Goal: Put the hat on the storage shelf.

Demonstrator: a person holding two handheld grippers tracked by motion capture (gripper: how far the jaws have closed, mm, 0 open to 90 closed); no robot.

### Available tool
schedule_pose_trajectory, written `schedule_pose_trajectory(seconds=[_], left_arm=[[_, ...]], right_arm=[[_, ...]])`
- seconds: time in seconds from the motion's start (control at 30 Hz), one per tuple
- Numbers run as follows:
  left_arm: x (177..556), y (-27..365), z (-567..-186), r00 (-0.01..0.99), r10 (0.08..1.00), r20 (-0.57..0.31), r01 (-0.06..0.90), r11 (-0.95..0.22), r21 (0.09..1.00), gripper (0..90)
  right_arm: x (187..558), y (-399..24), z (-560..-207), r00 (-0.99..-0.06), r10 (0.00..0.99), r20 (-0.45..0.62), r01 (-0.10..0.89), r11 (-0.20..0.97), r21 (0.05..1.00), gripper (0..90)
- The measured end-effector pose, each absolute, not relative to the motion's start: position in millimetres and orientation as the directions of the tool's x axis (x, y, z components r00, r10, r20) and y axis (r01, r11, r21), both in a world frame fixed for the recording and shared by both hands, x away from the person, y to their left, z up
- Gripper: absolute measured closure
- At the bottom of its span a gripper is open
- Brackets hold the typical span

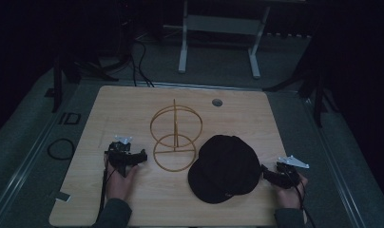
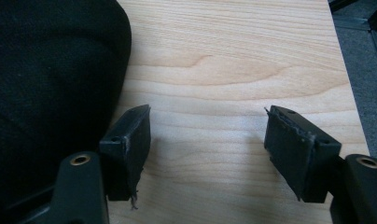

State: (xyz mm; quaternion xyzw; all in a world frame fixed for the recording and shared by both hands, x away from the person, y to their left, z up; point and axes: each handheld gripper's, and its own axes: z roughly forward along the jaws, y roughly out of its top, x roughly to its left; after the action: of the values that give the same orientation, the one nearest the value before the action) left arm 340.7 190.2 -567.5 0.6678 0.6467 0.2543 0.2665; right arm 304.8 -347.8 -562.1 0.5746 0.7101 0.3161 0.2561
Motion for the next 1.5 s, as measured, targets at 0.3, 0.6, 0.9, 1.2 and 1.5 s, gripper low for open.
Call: schedule_pose_trajectory(seconds=[0.3,0.6,0.9,1.2,1.5], left_arm=[[340.7,190.1,-567.6,0.034,0.999,-0.005,0.728,-0.021,0.685,1.2],[340.7,190.1,-567.5,0.034,0.999,-0.005,0.728,-0.021,0.685,1.2],[340.7,190.1,-567.5,0.034,0.999,-0.005,0.728,-0.021,0.685,1.2],[340.7,190.1,-567.5,0.034,0.999,-0.005,0.728,-0.021,0.685,1.2],[340.7,190.1,-567.5,0.034,0.999,-0.005,0.728,-0.021,0.685,1.2]], right_arm=[[304.4,-346.3,-562.2,-0.198,0.980,0.000,0.656,0.133,0.743,30.3],[306.9,-345.9,-560.7,-0.209,0.978,0.000,0.671,0.143,0.728,27.6],[306.2,-343.0,-547.4,-0.289,0.957,-0.004,0.698,0.214,0.683,40.3],[298.9,-335.3,-504.9,-0.372,0.927,-0.051,0.633,0.294,0.716,36.8],[295.1,-321.3,-473.9,-0.474,0.879,-0.054,0.571,0.353,0.741,32.1]])
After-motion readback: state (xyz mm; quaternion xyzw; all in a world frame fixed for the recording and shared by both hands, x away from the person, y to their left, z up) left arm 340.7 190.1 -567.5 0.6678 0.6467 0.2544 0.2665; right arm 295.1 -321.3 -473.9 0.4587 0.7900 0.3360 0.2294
